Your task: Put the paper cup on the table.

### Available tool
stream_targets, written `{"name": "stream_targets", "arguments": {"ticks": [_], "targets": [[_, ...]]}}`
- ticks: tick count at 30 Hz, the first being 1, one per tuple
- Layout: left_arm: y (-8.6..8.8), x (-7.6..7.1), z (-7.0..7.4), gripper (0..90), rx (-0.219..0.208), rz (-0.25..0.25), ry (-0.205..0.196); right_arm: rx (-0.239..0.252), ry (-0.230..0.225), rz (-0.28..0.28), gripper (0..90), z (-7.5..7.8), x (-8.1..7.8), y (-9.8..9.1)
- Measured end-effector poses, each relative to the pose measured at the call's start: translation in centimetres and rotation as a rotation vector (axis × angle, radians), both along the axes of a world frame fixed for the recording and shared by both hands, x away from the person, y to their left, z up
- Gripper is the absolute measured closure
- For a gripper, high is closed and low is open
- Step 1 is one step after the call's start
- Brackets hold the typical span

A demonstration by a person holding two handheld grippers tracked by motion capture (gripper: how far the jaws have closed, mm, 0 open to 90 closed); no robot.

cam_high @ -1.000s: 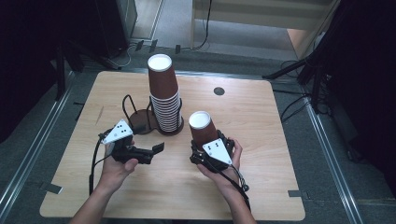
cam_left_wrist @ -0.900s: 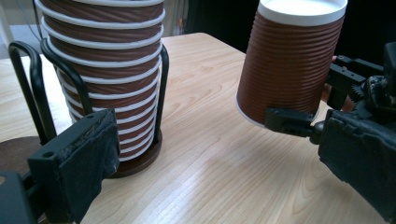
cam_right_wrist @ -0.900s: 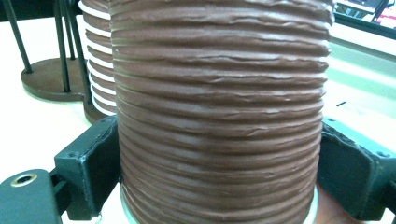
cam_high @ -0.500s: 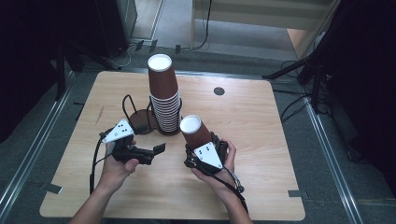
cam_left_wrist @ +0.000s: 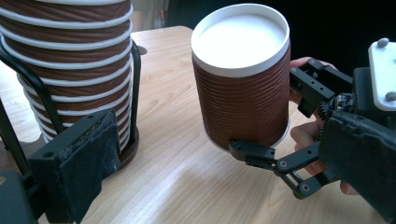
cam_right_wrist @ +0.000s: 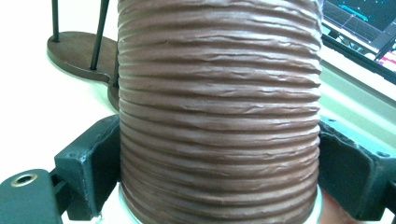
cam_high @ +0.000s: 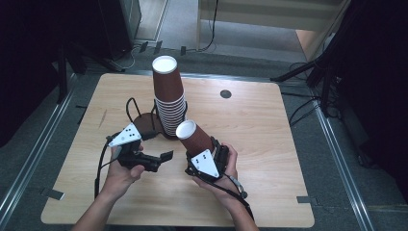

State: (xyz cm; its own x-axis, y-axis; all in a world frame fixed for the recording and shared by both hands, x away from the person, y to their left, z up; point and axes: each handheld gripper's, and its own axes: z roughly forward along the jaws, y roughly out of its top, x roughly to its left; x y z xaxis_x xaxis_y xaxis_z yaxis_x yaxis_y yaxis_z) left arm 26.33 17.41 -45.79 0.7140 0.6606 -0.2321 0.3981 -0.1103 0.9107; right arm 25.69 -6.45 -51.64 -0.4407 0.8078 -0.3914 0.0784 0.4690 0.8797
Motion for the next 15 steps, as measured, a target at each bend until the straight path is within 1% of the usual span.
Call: {"name": "stream_targets", "arguments": {"ticks": [3, 4, 6, 11, 15], "targets": [[-0.15, 0.09, -0.04, 0.0, 0.001, -0.01, 0.004, -0.009, -0.01, 0.01, 9.4, -0.05, -0.1, 0.15], [-0.21, 0.13, -0.06, 0.0, 0.001, -0.015, 0.008, -0.018, -0.02, 0.013, 9.4, -0.08, -0.13, 0.19], [-0.3, 0.18, -0.07, 0.0, 0.009, -0.022, 0.009, -0.029, -0.03, 0.017, 9.5, -0.17, -0.23, 0.29], [-0.6, 0.08, 0.08, 1.0, 0.005, -0.044, 0.016, -0.049, -0.052, 0.023, 9.6, -0.39, -0.46, 0.44], [-0.8, -0.01, 0.15, 1.0, -0.001, -0.057, 0.019, -0.071, -0.072, 0.041, 9.6, -0.46, -0.66, 0.6]]}}
